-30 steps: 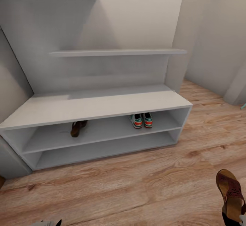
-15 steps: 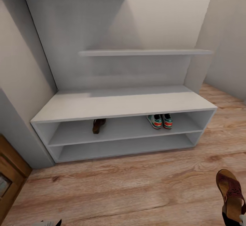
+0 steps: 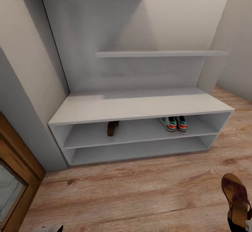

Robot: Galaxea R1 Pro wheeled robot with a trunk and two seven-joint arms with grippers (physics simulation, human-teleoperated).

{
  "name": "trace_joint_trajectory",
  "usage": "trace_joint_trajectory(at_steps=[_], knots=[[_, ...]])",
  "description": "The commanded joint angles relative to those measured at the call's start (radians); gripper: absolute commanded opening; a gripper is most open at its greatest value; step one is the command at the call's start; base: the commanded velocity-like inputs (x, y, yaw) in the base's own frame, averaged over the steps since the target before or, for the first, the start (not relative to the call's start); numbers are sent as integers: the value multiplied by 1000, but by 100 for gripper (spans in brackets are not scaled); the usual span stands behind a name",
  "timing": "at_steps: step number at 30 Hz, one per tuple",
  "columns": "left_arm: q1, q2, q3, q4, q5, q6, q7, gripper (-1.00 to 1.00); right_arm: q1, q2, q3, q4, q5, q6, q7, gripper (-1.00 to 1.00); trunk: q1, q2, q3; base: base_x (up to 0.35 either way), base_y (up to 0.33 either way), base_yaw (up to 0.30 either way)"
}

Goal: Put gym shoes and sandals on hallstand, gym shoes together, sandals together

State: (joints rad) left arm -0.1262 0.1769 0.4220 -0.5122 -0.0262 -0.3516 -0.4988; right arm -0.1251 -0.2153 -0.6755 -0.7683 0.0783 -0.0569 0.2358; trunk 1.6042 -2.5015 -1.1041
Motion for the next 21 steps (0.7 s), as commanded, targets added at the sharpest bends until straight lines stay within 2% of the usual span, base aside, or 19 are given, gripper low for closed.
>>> trace_joint_trajectory(at_steps=[1, 7, 21], knots=[[-1, -1, 6, 1, -3, -3, -7, 100, -1, 1, -6, 0, 8, -3, 8, -100, -1, 0, -1, -202, 239, 0], [-1, -2, 5, 2, -3, -3, -7, 100, -1, 1, -6, 0, 8, -4, 9, -100, -1, 0, -1, -106, 117, 0], [-1, -4, 4, 2, -3, -3, -7, 100, -1, 0, -5, 0, 9, -3, 9, -100, -1, 0, -1, -3, 4, 0]])
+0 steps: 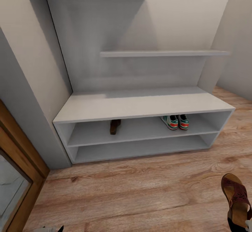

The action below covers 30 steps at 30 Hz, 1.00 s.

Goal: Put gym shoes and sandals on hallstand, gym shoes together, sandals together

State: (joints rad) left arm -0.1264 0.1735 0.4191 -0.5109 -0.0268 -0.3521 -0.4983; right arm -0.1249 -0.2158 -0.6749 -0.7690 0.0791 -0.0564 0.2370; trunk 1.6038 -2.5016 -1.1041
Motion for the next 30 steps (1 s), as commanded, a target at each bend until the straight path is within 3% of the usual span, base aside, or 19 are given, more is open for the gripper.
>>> trace_joint_trajectory(at_steps=[1, 9, 13, 17, 18, 21, 22, 27, 28, 30], knots=[[-1, -1, 5, 1, -3, -2, -8, 100, -1, 1, -5, 1, 8, -4, 8, -100, 0, 0, -1, 0, 0, 0], [-9, -11, -3, -16, -13, -2, -8, 100, -1, 6, -1, 3, 6, -2, 10, -100, 0, 0, -1, 0, 0, 0], [-24, -16, -4, -20, -13, -1, -20, 100, -1, 52, 29, 1, 10, 2, 11, -100, 0, 0, -1, 0, 0, 0], [-57, -22, -4, -20, -13, 7, -82, 100, -1, 92, 128, -4, 13, 4, 8, -100, 0, 0, -1, 0, 0, 0], [-72, -22, -4, -20, -13, 10, -117, 100, -2, 104, 184, -5, 13, 8, 3, -100, 0, 0, -1, 0, 0, 0], [-90, -23, -4, -19, -13, 14, -166, 100, -2, 120, 267, -6, 13, 23, -14, -100, 0, 0, -1, 0, 0, 0], [-98, -23, -3, -19, -13, 16, -192, 100, -3, 134, 319, -5, 12, 46, -35, -100, 0, 0, -1, 0, 0, 0], [-107, -22, -4, -19, -14, 18, -225, 100, -31, 194, 421, -6, 12, 152, -124, -100, 0, 0, -1, 0, 0, 0], [-109, -20, -4, -18, -15, 19, -231, 100, -55, 225, 451, -6, 12, 201, -173, -100, 0, 0, -1, 0, 0, 0], [-110, -17, -5, -16, -15, 19, -236, 100, -83, 257, 478, -4, 12, 246, -225, -100, 0, 0, -1, 0, 0, 0]])
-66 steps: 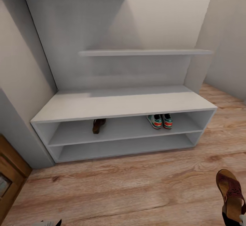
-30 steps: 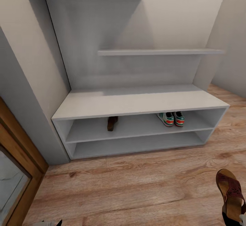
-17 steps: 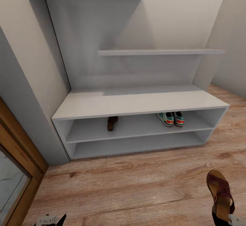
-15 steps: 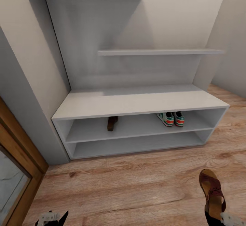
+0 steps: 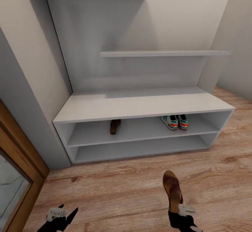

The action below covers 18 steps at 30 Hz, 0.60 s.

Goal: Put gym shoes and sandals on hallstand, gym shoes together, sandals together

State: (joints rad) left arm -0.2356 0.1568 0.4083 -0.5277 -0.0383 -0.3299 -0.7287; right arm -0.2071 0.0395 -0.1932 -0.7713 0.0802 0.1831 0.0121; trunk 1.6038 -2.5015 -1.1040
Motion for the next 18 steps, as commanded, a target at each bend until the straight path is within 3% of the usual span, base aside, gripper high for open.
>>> trace_joint_trajectory(at_steps=[1, 2, 6, 7, 9, 12, 18], knots=[[-1, 1, 5, 1, -4, -4, -9, 100, -16, 18, 9, -1, 11, 27, -26, -100, 0, 0, -1, 0, 0, 0], [-1, 4, 5, 1, -4, -4, -15, 100, -49, 48, 35, 2, 11, 60, -76, -100, 0, 0, -1, 0, 0, 0], [-2, 8, 4, -1, -5, -4, -31, 100, -115, 96, 96, 5, 11, 108, -160, -100, 0, 0, -1, 0, 0, 0], [-1, 10, 5, -1, -5, -3, -42, 100, -148, 115, 127, 7, 11, 124, -191, -100, 0, 0, -1, 0, 0, 0], [0, 13, 5, -1, -6, -1, -54, 100, -180, 130, 154, 11, 10, 139, -215, -100, 0, 0, -1, 0, 0, 0], [3, 16, 6, -1, -7, 4, -74, 100, -242, 135, 187, 25, 9, 174, -241, -100, 0, 0, -1, 0, 0, 0], [10, 31, 6, -1, -5, 5, -91, 100, -365, 135, 207, 66, 6, 254, -257, -100, 0, 0, -1, 0, 0, 0]])
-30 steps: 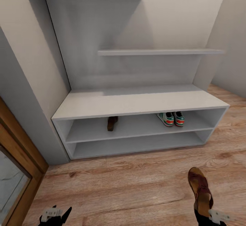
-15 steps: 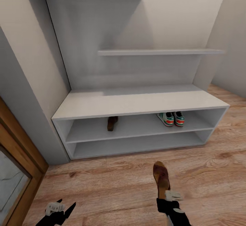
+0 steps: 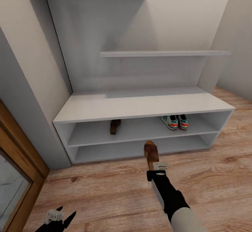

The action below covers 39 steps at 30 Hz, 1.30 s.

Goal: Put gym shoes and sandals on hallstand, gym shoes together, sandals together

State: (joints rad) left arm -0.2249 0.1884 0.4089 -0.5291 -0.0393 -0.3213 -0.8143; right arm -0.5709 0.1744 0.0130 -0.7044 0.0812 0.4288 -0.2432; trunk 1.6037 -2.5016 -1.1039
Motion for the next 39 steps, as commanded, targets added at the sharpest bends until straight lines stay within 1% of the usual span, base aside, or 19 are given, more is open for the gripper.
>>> trace_joint_trajectory(at_steps=[1, 4, 5, 8, 9, 10, 19, 27, 35, 39], knots=[[0, 4, 5, 1, -2, -5, -15, 100, -32, 0, 2, 4, 4, 19, -2, -100, 0, 0, -1, 0, 0, 0], [0, 3, 4, 2, -2, -6, -43, 100, -72, 0, 3, 8, 4, 26, -6, -100, 0, 0, -1, 0, 0, 0], [-1, -2, 1, 7, -4, -8, -93, 100, -91, 0, 4, 8, 3, 28, -8, -100, 0, 0, -1, 0, 0, 0], [-1, -5, -1, 12, -5, -9, -143, 100, -98, 0, 4, 5, 3, 28, -7, -100, 0, 0, -1, 0, 0, 0], [-1, -5, -9, 14, -6, -10, -176, 100, -100, 0, 5, 4, 4, 28, -6, -100, 0, 0, -1, 0, 0, 0], [-1, 0, -24, 16, -8, -11, -196, 100, -101, 0, 4, 3, 4, 28, -5, -100, 0, 0, -1, 0, 0, 0], [-2, 3, -28, 14, -7, -12, -201, 100, -101, 0, -3, 2, 6, 30, -7, -100, 0, 0, -3, 0, 0, 35], [-2, -4, -30, 16, -8, -13, -197, 100, -101, 0, -2, 7, 7, 30, -7, -100, 0, 0, -11, 10, 0, 163], [-1, -3, -30, 14, -8, -14, -198, 100, -101, 0, -2, 9, 9, 30, -7, -100, 0, 0, -21, 1, 0, 179], [-1, -3, -29, 15, -8, -14, -198, 100, -101, 0, -2, 8, 9, 31, -7, -100, 2, -1, -41, 0, 0, 166]])
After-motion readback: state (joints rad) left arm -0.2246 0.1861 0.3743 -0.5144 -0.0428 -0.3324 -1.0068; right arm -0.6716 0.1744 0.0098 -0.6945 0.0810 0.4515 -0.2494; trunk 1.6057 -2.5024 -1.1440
